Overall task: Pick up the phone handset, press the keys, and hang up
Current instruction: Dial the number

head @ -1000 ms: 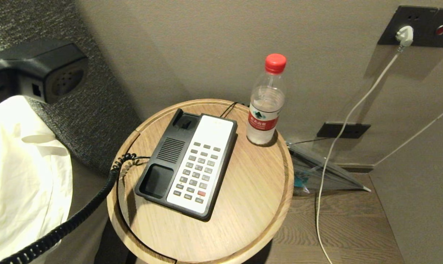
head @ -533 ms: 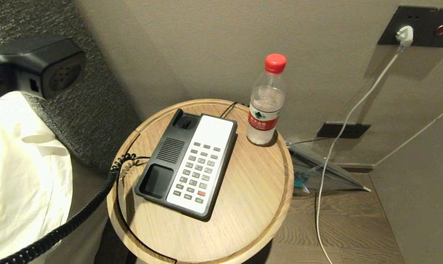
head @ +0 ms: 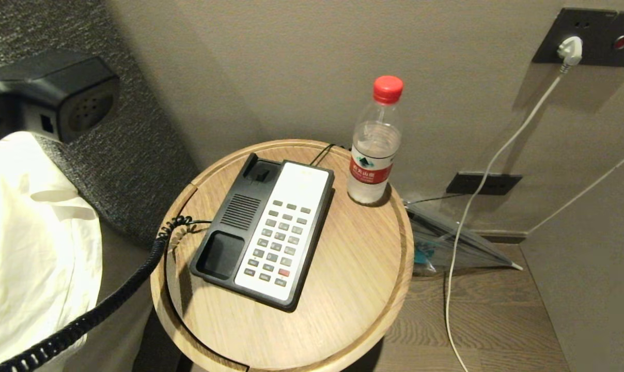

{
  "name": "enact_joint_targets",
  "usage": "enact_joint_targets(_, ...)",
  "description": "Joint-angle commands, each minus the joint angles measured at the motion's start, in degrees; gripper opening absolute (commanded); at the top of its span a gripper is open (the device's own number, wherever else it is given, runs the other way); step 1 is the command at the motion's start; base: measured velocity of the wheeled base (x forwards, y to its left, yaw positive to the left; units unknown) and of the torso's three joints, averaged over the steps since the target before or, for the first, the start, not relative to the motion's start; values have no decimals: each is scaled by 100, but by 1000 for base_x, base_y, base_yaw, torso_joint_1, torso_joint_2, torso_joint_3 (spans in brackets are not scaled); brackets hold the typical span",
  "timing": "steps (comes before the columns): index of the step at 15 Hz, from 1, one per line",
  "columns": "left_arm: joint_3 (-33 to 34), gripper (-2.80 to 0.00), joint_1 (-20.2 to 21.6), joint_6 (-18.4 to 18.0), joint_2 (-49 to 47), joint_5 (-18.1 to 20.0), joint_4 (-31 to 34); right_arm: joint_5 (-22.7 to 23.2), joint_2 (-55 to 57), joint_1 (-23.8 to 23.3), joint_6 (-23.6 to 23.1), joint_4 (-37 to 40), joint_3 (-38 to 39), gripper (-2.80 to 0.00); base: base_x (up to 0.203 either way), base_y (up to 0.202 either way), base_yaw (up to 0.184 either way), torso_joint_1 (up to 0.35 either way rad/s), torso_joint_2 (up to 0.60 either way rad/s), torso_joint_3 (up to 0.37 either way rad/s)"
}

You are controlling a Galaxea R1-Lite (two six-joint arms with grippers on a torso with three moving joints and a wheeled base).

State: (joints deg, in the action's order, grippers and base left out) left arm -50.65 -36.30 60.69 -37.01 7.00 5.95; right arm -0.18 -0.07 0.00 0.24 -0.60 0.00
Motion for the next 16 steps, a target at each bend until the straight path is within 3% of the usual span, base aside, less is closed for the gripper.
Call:
enact_joint_targets(1, 3, -280, 0, 22, 4, 12, 3, -3, -37, 0, -12, -2, 9, -280, 0, 0, 0, 0, 0, 0)
enact_joint_targets(9, -3, -280, 0, 8, 27, 21, -6, -4, -37, 0, 10, -52, -53, -280, 0, 0, 0, 0, 0, 0)
enact_joint_targets(12, 29, -280, 0, 13, 71, 21, 3, 119, -37, 0, 43, 448, -820, -280, 0, 0, 0, 0, 0, 0)
enact_joint_targets(16, -15, -280, 0, 13, 76, 30, 3, 438, -37, 0, 70, 1714, -2330, -280, 0, 0, 0, 0, 0, 0)
